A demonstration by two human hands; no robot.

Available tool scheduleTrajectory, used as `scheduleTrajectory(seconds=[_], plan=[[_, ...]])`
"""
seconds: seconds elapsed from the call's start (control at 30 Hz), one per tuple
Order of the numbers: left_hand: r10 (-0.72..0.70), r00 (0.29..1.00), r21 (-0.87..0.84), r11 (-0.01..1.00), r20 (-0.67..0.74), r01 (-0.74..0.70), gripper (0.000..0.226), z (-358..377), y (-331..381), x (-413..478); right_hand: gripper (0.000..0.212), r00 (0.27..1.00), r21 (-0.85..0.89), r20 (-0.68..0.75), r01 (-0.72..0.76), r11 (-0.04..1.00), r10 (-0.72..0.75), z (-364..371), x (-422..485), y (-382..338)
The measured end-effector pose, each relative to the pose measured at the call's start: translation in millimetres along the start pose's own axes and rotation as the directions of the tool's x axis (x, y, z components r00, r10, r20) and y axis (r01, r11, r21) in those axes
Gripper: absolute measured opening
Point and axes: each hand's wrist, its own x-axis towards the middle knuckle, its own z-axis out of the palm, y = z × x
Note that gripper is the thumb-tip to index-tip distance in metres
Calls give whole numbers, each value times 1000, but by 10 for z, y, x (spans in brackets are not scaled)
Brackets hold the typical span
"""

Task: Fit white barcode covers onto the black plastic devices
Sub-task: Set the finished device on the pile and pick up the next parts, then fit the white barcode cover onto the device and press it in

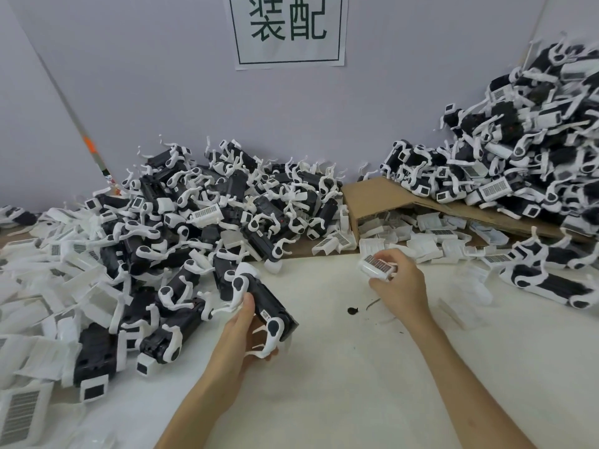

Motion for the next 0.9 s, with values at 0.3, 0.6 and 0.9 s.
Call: scheduleTrajectory(seconds=[0.3, 0.6, 0.9], plan=[[14, 1000, 24, 1000, 23, -15, 53, -3, -5, -18, 33, 994, 258, -110, 46, 965, -18, 8, -25, -94], [27, 995, 0, 1000, 97, -27, 57, 28, -7, -59, 6, 968, 432, 249, -108, 895, -3, 165, -202, -295], [40, 990, 9, 999, 138, -41, 46, -67, -58, -35, 14, 822, 435, 515, -6, 900, -244, 451, -604, -604]])
